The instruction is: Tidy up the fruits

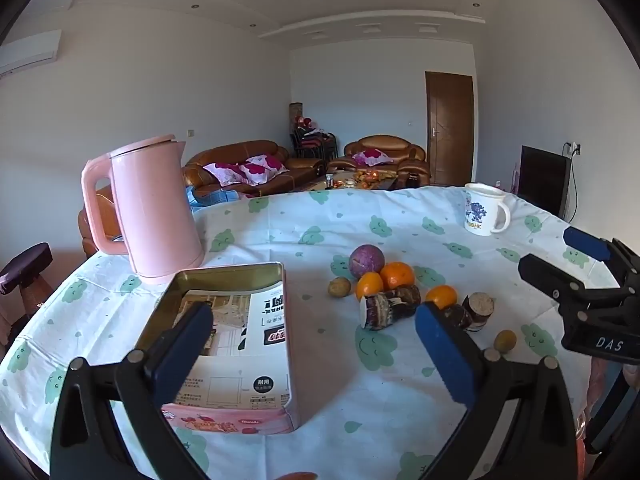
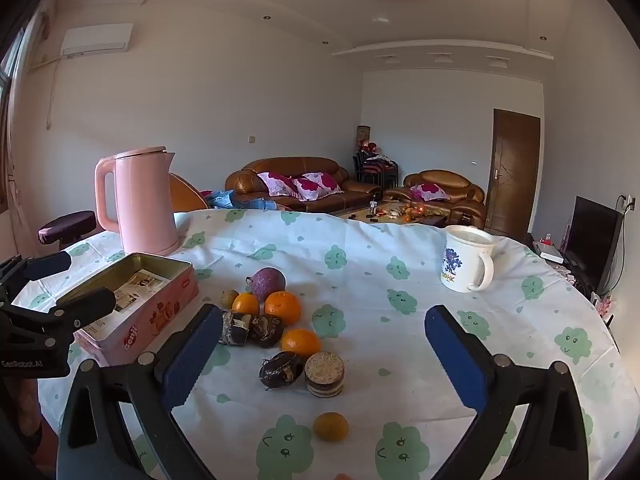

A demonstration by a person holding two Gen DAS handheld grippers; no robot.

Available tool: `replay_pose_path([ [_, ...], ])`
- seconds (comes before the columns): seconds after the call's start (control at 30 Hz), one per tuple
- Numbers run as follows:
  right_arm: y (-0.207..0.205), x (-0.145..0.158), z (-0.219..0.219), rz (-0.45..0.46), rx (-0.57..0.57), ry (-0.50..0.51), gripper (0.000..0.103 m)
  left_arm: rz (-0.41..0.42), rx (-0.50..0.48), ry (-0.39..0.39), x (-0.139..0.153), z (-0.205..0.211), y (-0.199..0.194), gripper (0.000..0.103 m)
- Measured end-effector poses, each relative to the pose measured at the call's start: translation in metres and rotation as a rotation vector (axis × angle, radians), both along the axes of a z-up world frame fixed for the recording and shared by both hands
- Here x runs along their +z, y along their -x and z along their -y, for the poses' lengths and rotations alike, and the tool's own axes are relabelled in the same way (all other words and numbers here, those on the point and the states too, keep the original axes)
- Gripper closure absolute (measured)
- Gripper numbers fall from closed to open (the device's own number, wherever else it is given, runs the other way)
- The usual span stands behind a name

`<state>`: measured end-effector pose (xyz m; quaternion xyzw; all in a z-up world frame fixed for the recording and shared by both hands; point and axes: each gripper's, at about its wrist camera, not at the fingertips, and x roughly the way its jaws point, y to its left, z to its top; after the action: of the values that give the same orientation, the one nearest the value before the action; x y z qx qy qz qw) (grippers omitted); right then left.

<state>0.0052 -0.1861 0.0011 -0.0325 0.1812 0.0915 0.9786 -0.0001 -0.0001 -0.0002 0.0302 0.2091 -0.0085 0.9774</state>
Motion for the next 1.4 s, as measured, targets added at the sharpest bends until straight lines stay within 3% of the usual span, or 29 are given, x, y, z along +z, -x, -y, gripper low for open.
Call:
replay_pose_path([
  [1.4, 0.014, 0.003, -0.006, 0.03, -0.006, 0.026, 0.001, 0.012, -0.003, 0.046, 0.0, 0.0, 0.01, 0.0],
])
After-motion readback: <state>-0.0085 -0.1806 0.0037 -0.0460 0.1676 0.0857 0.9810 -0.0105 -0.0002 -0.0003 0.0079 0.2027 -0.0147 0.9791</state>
